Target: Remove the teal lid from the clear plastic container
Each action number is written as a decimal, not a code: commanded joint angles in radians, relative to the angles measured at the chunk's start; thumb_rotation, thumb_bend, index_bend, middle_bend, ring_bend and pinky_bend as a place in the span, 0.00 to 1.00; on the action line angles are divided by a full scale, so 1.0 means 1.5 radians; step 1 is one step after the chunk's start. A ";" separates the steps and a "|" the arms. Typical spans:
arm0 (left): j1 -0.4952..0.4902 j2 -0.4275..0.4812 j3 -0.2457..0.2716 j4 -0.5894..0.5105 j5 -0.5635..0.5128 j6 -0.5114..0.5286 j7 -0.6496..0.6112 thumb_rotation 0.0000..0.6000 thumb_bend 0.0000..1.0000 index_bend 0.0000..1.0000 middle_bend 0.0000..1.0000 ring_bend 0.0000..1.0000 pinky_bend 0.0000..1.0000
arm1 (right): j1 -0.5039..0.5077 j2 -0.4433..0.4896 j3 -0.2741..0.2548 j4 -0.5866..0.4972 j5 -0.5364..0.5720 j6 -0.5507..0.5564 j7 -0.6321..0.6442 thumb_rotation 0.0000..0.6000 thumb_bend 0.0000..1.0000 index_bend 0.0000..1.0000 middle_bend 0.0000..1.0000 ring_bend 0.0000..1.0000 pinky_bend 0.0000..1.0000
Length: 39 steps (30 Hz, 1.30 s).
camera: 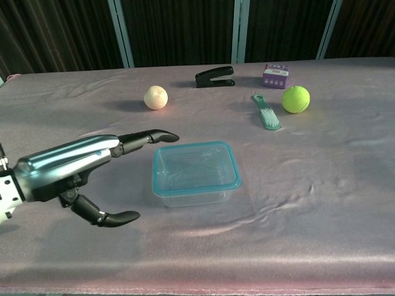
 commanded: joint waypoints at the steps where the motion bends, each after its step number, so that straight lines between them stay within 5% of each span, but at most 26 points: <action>1: -0.030 -0.074 -0.037 0.019 -0.068 -0.042 0.104 1.00 0.26 0.00 0.00 0.00 0.00 | -0.002 0.006 -0.005 0.000 -0.010 0.005 0.011 1.00 0.19 0.00 0.00 0.00 0.00; 12: -0.060 -0.173 -0.078 0.092 -0.180 -0.063 0.224 1.00 0.26 0.00 0.00 0.00 0.00 | -0.009 0.019 -0.008 0.006 -0.017 0.017 0.042 1.00 0.18 0.00 0.00 0.00 0.00; 31: -0.091 -0.182 -0.092 0.124 -0.306 -0.086 0.304 1.00 0.26 0.00 0.00 0.00 0.00 | -0.012 0.022 -0.006 0.008 -0.015 0.018 0.046 1.00 0.19 0.00 0.00 0.00 0.00; 39: -0.093 -0.197 -0.088 0.140 -0.305 -0.066 0.306 1.00 0.28 0.00 0.32 0.28 0.26 | -0.009 0.019 -0.007 0.008 -0.015 0.011 0.037 1.00 0.19 0.00 0.00 0.00 0.00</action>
